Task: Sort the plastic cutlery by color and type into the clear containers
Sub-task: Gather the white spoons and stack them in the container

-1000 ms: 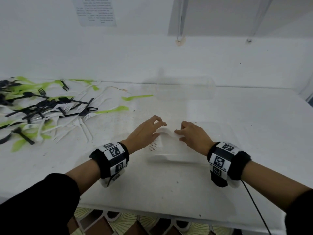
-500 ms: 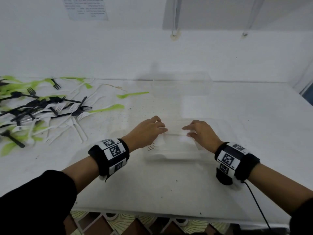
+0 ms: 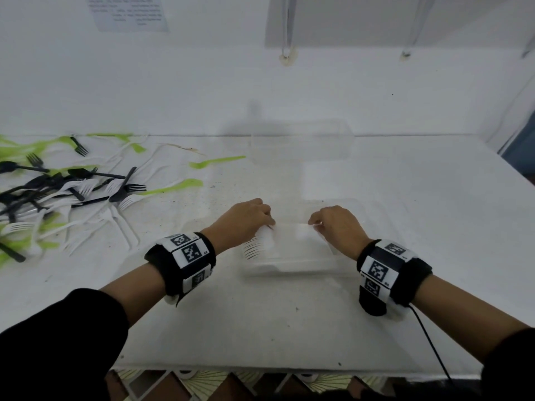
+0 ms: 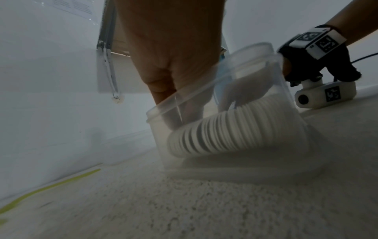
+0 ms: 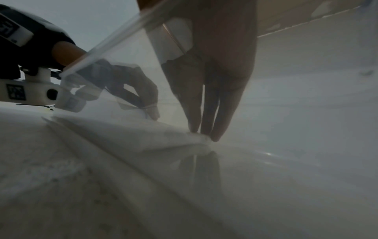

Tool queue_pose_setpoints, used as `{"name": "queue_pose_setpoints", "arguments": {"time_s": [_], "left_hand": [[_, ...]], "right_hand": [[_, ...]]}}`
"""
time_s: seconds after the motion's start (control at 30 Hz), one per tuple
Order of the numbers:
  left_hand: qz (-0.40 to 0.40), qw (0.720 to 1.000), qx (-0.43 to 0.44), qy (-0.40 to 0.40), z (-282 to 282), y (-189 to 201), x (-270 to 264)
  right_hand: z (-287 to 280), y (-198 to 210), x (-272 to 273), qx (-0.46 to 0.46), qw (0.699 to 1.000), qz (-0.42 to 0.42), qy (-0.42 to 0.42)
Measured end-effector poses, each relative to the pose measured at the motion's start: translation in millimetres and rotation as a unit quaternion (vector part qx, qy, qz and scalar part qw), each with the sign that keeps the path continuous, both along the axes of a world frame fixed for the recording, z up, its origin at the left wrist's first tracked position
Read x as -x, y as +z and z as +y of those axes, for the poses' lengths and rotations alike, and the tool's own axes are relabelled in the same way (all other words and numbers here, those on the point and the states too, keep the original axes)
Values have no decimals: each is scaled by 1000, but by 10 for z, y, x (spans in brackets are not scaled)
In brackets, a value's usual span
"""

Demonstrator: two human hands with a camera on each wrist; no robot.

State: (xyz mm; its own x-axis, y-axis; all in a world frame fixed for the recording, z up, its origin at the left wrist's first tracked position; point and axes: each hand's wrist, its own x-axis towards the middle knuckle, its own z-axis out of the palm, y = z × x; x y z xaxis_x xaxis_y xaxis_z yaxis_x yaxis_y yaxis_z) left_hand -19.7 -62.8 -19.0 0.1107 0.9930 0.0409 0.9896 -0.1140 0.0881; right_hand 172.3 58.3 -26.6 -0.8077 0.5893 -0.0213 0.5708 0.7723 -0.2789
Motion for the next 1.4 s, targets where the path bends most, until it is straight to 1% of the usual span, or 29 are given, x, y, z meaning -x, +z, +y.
{"name": "queue_pose_setpoints", "arguments": {"time_s": [0.07,0.13,0.2,0.27,0.3,0.33,0.43,0.57,0.63,0.7,0.73,0.83,0.9,1.13,1.23,1.27,1.33,1.4], "left_hand": [[6,1000,-5,-1,8,-1,5],[-11,1000,-18,-4,7,-11,24],[-63,998,-14,4,-6,-36,62],[-123,992,7,19,-26,-30,81],[-132,991,23,22,-27,-18,77],[-124,991,40,22,-27,-7,72],[-68,993,92,8,-17,22,69],[-75,992,99,-3,-23,18,101],[-78,992,100,-6,-26,0,109],[-81,992,93,-8,-31,-26,113],[-85,993,86,-9,-36,-35,111],[-107,992,66,-16,-53,-54,99],[-119,991,55,-19,-56,-67,96],[-131,990,54,-10,-70,-44,83],[-124,991,51,-3,-94,-26,63],[-130,991,44,1,-106,-11,55],[-171,985,2,10,-143,21,43],[-231,970,-66,36,-204,62,34]], "right_hand": [[7,21,-2,23,999,23,-11],[16,36,-39,64,996,46,-37],[19,57,-90,123,989,26,-71],[-1,80,-143,223,970,22,-98],[-19,94,-172,259,960,22,-100],[-22,94,-192,268,958,18,-97],[-14,95,-236,256,962,4,-91],[-29,104,-235,303,945,64,-107],[-46,79,-222,269,954,75,-108],[-60,41,-209,207,972,57,-100],[-71,36,-202,190,976,51,-90],[-111,63,-176,192,981,26,-36],[-114,77,-160,168,986,-8,-9],[-78,67,-108,144,989,-39,0],[-87,87,-77,91,992,-90,16],[-98,104,-63,69,993,-93,21],[-138,166,-19,32,998,-52,29],[-198,242,65,30,998,35,45]]}}
